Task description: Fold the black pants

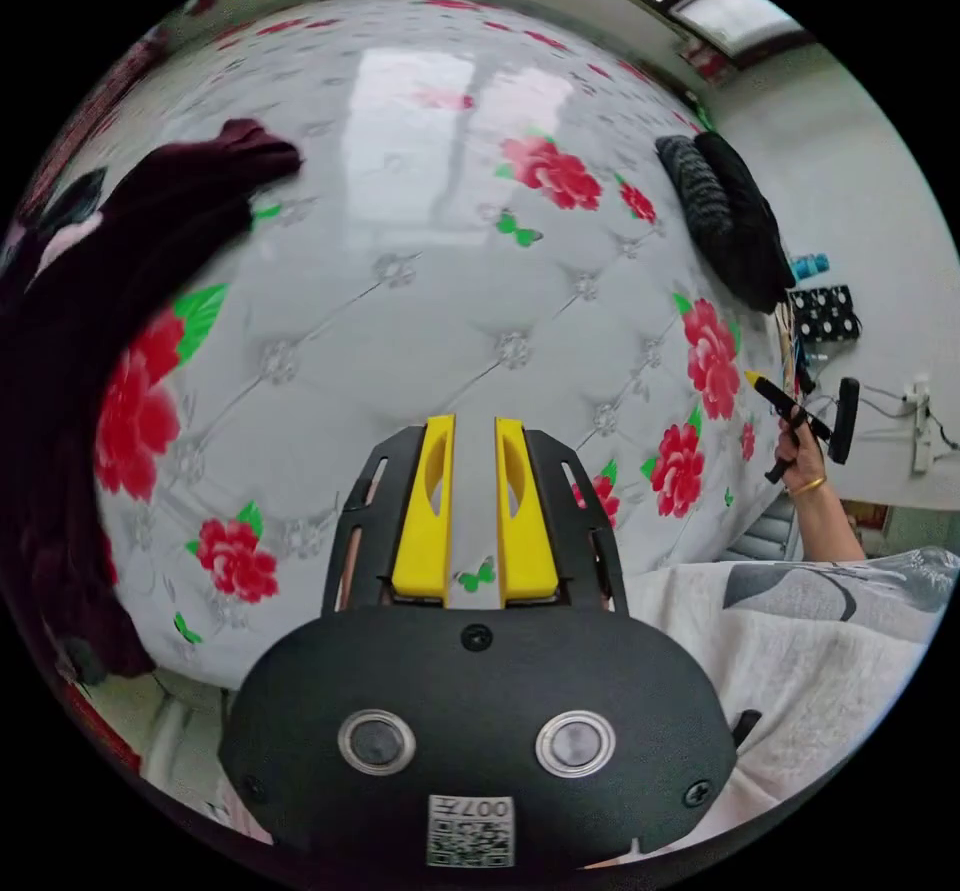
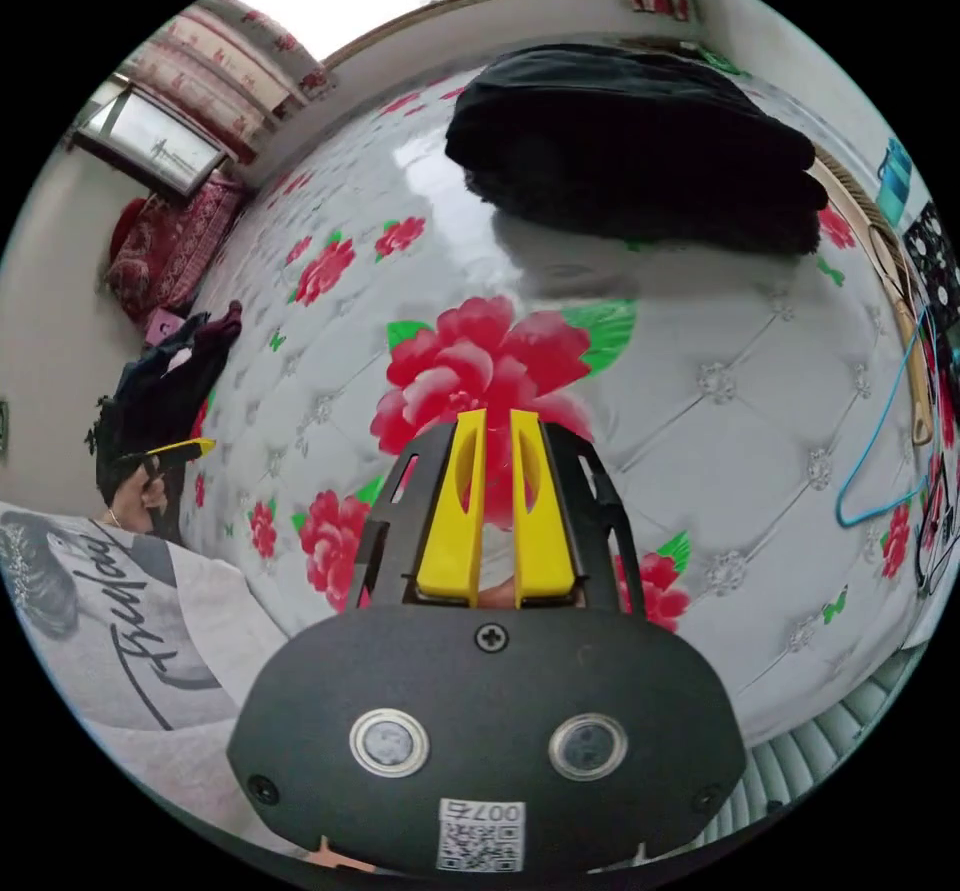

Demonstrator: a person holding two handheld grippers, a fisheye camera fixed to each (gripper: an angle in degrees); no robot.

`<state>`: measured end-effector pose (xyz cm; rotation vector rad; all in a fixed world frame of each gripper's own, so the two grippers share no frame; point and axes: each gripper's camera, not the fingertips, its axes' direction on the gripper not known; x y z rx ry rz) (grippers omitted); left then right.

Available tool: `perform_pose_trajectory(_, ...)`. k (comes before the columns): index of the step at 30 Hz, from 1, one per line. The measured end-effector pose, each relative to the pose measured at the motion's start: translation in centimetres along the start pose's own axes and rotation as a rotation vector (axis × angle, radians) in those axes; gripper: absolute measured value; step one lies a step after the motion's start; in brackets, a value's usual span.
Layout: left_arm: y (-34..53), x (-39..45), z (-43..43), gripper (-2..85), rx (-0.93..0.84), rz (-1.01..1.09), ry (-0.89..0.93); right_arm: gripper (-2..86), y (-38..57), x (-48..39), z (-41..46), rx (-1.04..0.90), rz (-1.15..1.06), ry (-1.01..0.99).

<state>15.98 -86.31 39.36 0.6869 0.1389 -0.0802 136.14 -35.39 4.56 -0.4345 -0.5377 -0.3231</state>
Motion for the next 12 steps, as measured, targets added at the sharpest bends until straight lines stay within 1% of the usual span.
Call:
perform_pose_trajectory(2, 1.9, -1.6, -0.7, 6.0, 0.007, -0.065, 0.013, 3.6, -0.2, -0.6, -0.3, 0.019, 0.006, -0.018)
perform_pose_trajectory(6, 2.3, -2.1, -1.2, 6.3, 0.010, -0.083, 0.036, 4.3, -2.4, -1.0, -2.3, 0.105, 0.035, -0.086)
perform_pose_trajectory(12, 1.3, -1.0, -2.5, 6.6, 0.016, -0.037, 0.023, 4.9, -3.4, -4.3, -1.5, 0.106, -0.063, 0.018)
